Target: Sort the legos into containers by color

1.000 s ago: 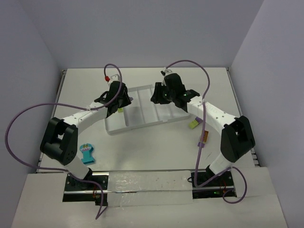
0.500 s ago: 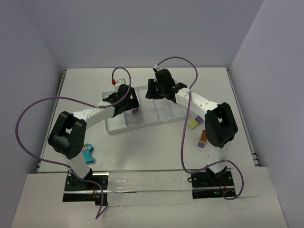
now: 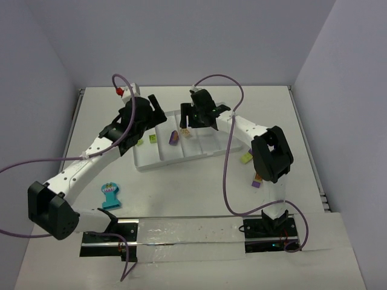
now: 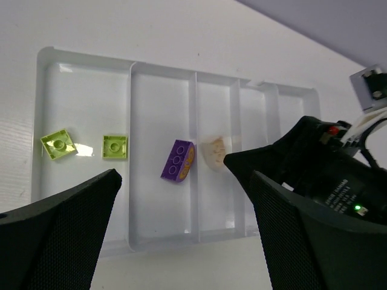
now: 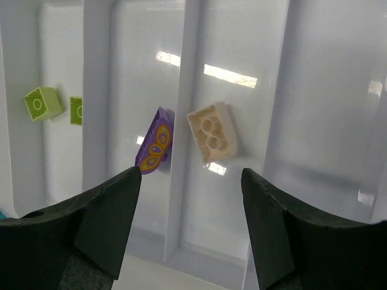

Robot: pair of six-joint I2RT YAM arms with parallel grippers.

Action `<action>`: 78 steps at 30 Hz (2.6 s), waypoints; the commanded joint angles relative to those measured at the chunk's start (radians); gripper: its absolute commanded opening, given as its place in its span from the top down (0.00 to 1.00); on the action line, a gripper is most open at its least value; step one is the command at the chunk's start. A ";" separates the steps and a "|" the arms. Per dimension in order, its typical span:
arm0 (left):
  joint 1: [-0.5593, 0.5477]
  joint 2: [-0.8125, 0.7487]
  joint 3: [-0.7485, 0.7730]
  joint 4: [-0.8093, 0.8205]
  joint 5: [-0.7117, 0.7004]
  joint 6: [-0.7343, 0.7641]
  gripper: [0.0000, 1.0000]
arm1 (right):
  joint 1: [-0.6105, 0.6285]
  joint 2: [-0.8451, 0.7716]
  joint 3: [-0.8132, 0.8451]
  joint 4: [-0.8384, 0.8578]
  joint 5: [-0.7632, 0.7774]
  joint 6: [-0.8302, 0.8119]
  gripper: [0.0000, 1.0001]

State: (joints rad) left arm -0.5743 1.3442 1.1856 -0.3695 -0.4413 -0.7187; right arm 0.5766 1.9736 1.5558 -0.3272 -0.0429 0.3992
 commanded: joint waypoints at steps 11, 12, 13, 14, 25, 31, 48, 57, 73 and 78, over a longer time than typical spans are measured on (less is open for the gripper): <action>0.007 -0.178 0.024 -0.124 0.024 -0.044 0.04 | -0.200 -0.481 -0.367 0.090 0.220 0.000 0.30; 0.006 -0.186 0.025 -0.124 0.037 -0.044 0.04 | -0.230 -0.516 -0.407 0.088 0.232 0.004 0.31; 0.005 -0.193 0.023 -0.121 0.055 -0.044 0.04 | -0.261 -0.544 -0.441 0.085 0.238 0.008 0.32; 0.004 -0.200 0.016 -0.116 0.075 -0.044 0.04 | -0.294 -0.573 -0.476 0.082 0.239 0.012 0.32; -0.001 -0.173 -0.003 -0.114 0.119 -0.031 0.04 | -0.505 -0.656 -0.665 0.004 0.358 0.155 0.22; -0.003 -0.184 -0.030 -0.089 0.127 -0.027 0.04 | -0.506 -0.610 -0.701 0.002 0.373 0.212 0.25; -0.003 -0.194 -0.046 -0.071 0.142 -0.021 0.04 | -0.506 -0.464 -0.716 0.041 0.363 0.296 0.40; -0.004 -0.204 -0.052 -0.063 0.139 -0.025 0.04 | -0.506 -0.441 -0.740 0.070 0.332 0.295 0.48; 0.003 -0.152 0.001 0.004 0.289 0.194 0.04 | -0.493 -0.777 -0.754 0.224 0.071 0.119 1.00; 0.022 -0.105 0.016 0.095 0.568 0.226 0.08 | -0.489 -0.871 -0.749 0.410 -0.331 0.077 1.00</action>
State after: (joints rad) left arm -0.5651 1.2105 1.1587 -0.4028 -0.1341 -0.5721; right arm 0.0763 1.1537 0.7961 -0.1308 -0.0144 0.5392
